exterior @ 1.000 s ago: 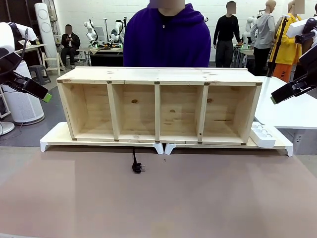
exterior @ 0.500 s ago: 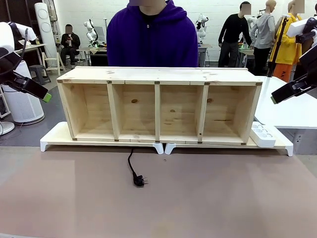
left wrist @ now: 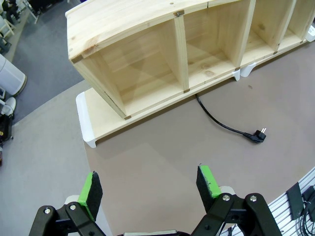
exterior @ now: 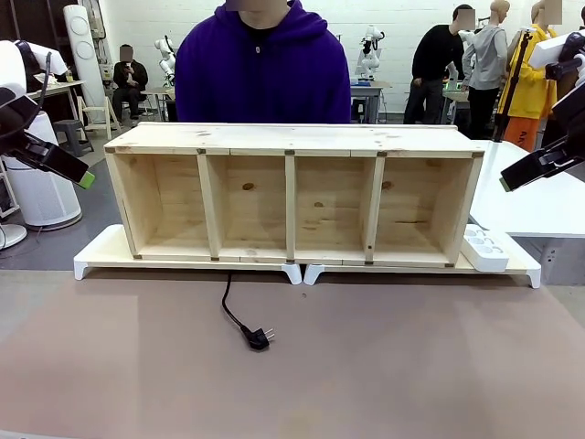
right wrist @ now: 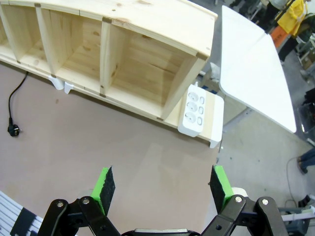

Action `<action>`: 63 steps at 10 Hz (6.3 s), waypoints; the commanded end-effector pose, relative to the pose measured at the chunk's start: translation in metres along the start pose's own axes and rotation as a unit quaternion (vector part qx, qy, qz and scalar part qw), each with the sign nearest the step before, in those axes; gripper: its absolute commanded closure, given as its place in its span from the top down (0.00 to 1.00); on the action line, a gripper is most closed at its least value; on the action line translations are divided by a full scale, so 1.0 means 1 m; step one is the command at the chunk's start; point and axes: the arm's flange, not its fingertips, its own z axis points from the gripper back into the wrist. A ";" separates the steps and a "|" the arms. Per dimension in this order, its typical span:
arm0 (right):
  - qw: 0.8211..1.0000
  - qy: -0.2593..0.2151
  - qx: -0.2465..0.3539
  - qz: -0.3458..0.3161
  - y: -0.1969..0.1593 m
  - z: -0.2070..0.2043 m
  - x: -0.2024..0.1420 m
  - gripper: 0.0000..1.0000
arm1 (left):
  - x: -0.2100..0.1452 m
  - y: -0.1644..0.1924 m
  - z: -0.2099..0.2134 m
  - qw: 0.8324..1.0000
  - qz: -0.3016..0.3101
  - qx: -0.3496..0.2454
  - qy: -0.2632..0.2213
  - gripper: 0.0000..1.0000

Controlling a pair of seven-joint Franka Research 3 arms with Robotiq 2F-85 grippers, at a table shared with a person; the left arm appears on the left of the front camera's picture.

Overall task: Perform cable management.
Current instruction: When the cord part of the Power Cable appears at the lower middle area of the table and stops, grasp the cord part of the Power Cable.

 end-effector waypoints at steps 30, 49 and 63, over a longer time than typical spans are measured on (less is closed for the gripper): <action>0.940 0.218 0.250 0.075 0.303 -0.186 0.122 1.00 | 0.002 0.001 -0.002 1.000 0.003 0.001 -0.005 1.00; 0.875 0.318 0.343 0.122 0.387 -0.286 0.083 1.00 | 0.002 0.001 -0.002 1.000 0.003 0.001 -0.005 1.00; 0.890 0.340 0.254 0.169 0.441 -0.333 0.050 0.60 | 0.002 0.001 -0.002 1.000 0.003 0.001 -0.005 1.00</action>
